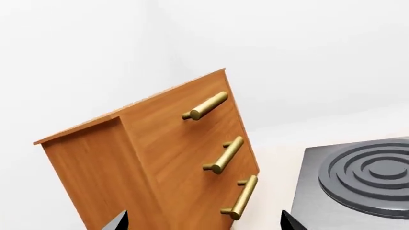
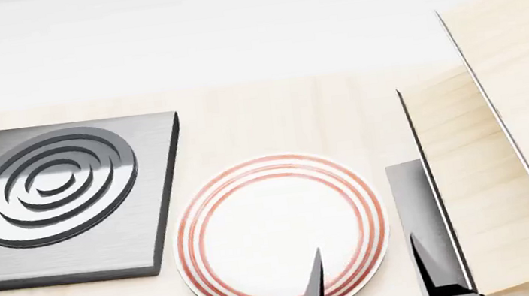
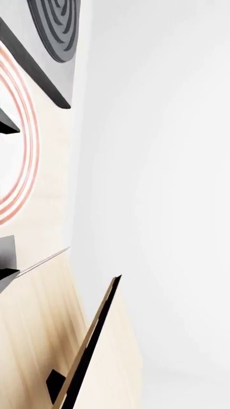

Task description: Pick up the akita bowl and put it on the plate.

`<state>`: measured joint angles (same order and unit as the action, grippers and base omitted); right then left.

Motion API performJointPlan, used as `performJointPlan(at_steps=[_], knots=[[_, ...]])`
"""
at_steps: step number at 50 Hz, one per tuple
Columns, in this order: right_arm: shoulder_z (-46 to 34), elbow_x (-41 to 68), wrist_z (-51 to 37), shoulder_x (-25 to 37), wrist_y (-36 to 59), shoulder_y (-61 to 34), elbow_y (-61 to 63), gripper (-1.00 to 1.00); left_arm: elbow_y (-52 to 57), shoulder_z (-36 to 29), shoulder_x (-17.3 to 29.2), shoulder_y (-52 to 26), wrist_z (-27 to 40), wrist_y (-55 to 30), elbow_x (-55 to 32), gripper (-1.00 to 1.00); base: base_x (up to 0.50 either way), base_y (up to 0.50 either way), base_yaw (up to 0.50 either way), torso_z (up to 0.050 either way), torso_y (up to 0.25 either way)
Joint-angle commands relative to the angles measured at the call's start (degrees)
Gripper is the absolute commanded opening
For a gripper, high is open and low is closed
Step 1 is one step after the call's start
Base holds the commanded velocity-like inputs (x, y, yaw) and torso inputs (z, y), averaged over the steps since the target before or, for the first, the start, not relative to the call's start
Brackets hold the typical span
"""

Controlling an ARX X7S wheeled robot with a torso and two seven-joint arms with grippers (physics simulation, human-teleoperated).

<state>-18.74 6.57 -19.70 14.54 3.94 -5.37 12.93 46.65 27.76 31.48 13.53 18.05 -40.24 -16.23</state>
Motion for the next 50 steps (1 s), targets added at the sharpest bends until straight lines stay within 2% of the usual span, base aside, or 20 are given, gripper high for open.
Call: performJointPlan(at_steps=[1,22,50], knots=[[-0.4,0.0,-0.2,0.3,0.0,0.0,0.0,1.0,-1.2,-1.1,0.5,0.0,-1.1,-1.5,-1.2,1.0,0.0,0.0,0.0,0.0,0.0],[-1.0,0.2,-0.6,0.5,-0.5,-0.4,-0.8,1.0,-4.9,-4.9,1.0,-1.7,-1.2,-5.0,-1.9,1.0,0.0,0.0,0.0,0.0,0.0],[-1.6,0.4,-1.2,0.9,-0.8,-0.4,-0.9,1.0,-6.9,-6.1,1.5,-2.3,-1.5,-8.9,-3.3,1.0,0.0,0.0,0.0,0.0,0.0]])
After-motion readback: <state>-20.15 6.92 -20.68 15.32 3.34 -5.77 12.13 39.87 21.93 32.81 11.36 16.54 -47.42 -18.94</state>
